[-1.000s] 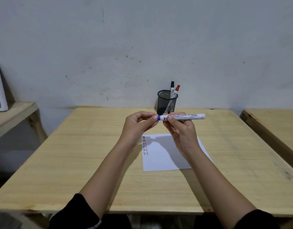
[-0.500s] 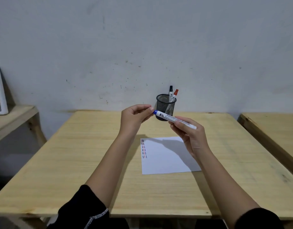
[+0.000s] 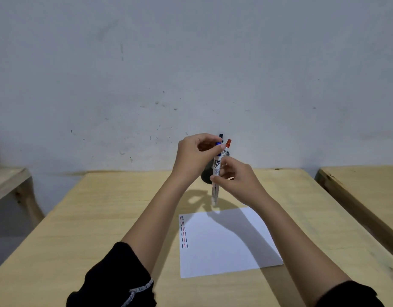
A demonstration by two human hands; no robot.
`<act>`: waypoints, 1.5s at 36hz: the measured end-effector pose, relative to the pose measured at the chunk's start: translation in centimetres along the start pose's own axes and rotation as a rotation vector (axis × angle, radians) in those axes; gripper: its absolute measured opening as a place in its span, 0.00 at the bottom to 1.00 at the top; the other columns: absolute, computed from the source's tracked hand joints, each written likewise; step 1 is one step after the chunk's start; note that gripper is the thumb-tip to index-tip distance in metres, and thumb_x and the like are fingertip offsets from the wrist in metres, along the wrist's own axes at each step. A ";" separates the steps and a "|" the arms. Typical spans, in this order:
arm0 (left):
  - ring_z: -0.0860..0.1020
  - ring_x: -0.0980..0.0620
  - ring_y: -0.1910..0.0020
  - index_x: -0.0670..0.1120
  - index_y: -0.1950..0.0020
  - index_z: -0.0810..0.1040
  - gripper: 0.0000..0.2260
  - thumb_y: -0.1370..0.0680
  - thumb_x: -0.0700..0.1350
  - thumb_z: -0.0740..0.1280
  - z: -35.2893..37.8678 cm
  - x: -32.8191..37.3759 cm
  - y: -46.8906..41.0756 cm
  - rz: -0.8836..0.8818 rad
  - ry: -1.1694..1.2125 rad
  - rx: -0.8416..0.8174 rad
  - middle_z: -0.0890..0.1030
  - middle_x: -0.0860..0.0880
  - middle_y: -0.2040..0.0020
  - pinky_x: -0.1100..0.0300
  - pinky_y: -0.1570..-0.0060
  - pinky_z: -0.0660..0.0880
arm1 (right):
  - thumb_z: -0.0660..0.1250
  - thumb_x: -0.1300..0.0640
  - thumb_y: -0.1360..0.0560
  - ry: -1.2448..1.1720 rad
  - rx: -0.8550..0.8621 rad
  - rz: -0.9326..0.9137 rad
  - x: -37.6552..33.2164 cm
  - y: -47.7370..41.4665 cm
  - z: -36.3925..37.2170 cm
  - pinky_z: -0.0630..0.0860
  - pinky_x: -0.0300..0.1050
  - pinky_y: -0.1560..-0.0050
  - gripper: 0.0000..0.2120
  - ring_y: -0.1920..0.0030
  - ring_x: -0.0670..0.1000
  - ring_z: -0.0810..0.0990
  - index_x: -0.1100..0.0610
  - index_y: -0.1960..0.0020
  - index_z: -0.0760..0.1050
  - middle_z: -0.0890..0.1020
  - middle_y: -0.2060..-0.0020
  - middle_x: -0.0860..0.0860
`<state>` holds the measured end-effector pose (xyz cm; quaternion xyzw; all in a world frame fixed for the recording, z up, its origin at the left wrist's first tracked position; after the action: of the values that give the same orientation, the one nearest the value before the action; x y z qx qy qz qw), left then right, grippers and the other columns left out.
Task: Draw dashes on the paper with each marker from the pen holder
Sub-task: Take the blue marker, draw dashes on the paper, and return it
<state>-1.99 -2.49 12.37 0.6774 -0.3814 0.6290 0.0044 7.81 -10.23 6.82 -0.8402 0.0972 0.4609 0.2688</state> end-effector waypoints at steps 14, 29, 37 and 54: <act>0.72 0.66 0.59 0.50 0.47 0.76 0.16 0.32 0.46 0.76 2.2 -9.3 -2.4 -0.219 -0.343 -0.269 0.70 0.64 0.60 0.81 0.62 0.67 | 0.68 0.63 0.28 -0.182 0.367 -0.091 -0.3 -7.9 -5.5 0.82 0.45 0.58 0.05 0.57 0.59 0.83 0.60 0.53 0.75 0.82 0.56 0.55; 0.78 0.51 0.45 0.49 0.43 0.73 0.31 0.42 0.57 0.76 5.2 -16.3 -4.8 -0.311 -0.215 -0.058 0.78 0.49 0.45 0.53 0.47 0.77 | 0.67 0.59 0.29 0.120 0.127 0.065 6.3 -11.9 -0.1 0.73 0.44 0.60 0.05 0.63 0.52 0.75 0.55 0.56 0.71 0.77 0.65 0.52; 0.76 0.57 0.51 0.52 0.47 0.70 0.22 0.35 0.46 0.78 5.2 -15.9 -4.9 -0.285 -0.169 -0.071 0.76 0.52 0.48 0.68 0.59 0.72 | 0.65 0.54 0.28 0.299 0.030 0.091 6.8 -12.4 0.8 0.75 0.50 0.57 0.05 0.57 0.55 0.77 0.54 0.58 0.71 0.81 0.62 0.54; 0.78 0.51 0.45 0.49 0.42 0.73 0.27 0.38 0.52 0.78 5.0 -16.4 -5.1 -0.296 -0.174 -0.105 0.77 0.49 0.44 0.50 0.44 0.77 | 0.67 0.60 0.29 0.273 0.094 0.187 6.0 -12.4 0.3 0.78 0.48 0.51 0.06 0.52 0.55 0.80 0.61 0.55 0.80 0.84 0.58 0.58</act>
<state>6.26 7.08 -0.34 0.7767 -0.3089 0.5399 0.0992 16.01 0.78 6.23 -0.8688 0.2322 0.3603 0.2479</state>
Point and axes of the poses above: each hand's wrist, its own y-axis away from the middle knuckle, its own z-axis out of the palm, x = y × z, the point moved 6 cm from there along -y, towards the middle knuckle
